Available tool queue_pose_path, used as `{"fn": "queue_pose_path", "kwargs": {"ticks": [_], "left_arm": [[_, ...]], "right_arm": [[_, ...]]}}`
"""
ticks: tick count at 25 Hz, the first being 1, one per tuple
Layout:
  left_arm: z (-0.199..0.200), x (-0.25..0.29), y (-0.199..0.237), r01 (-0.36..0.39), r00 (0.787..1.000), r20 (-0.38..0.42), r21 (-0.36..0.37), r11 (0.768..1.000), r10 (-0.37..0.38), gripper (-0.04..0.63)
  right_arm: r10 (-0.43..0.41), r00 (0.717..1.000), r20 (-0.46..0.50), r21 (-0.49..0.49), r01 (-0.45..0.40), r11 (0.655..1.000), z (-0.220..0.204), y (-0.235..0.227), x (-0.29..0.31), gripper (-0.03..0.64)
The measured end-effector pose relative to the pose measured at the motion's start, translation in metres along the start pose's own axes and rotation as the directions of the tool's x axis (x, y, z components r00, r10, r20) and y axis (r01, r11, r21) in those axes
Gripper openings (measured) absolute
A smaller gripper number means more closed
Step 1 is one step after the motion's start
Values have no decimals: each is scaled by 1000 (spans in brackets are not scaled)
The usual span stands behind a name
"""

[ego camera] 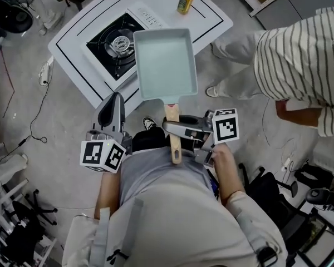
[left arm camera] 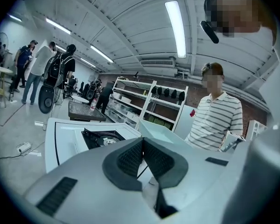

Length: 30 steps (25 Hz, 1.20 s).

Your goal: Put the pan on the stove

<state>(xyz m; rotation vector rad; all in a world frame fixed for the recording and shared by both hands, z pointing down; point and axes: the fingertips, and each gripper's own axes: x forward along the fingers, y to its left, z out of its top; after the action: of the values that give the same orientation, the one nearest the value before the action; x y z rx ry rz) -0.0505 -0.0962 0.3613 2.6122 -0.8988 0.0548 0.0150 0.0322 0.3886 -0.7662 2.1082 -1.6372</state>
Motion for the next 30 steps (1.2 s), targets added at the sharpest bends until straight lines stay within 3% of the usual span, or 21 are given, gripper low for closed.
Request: {"fn": "queue_pose_path", "kwargs": {"ticks": [6, 15, 22, 30], "left_arm": [[16, -8, 2, -31, 999, 34, -11, 999, 32, 8], [11, 26, 40, -171, 985, 23, 3, 985, 170, 8], [20, 39, 44, -243, 968, 53, -38, 969, 245, 8], [21, 50, 51, -351, 932, 67, -77, 933, 356, 8]], "right_arm": [[18, 999, -36, -14, -18, 1000, 14, 10, 8, 153], [59, 986, -157, -4, -60, 998, 68, -13, 32, 155], [92, 959, -267, -1, -96, 995, 93, -17, 36, 155], [112, 910, -400, 18, -114, 993, 114, -28, 40, 155]]}}
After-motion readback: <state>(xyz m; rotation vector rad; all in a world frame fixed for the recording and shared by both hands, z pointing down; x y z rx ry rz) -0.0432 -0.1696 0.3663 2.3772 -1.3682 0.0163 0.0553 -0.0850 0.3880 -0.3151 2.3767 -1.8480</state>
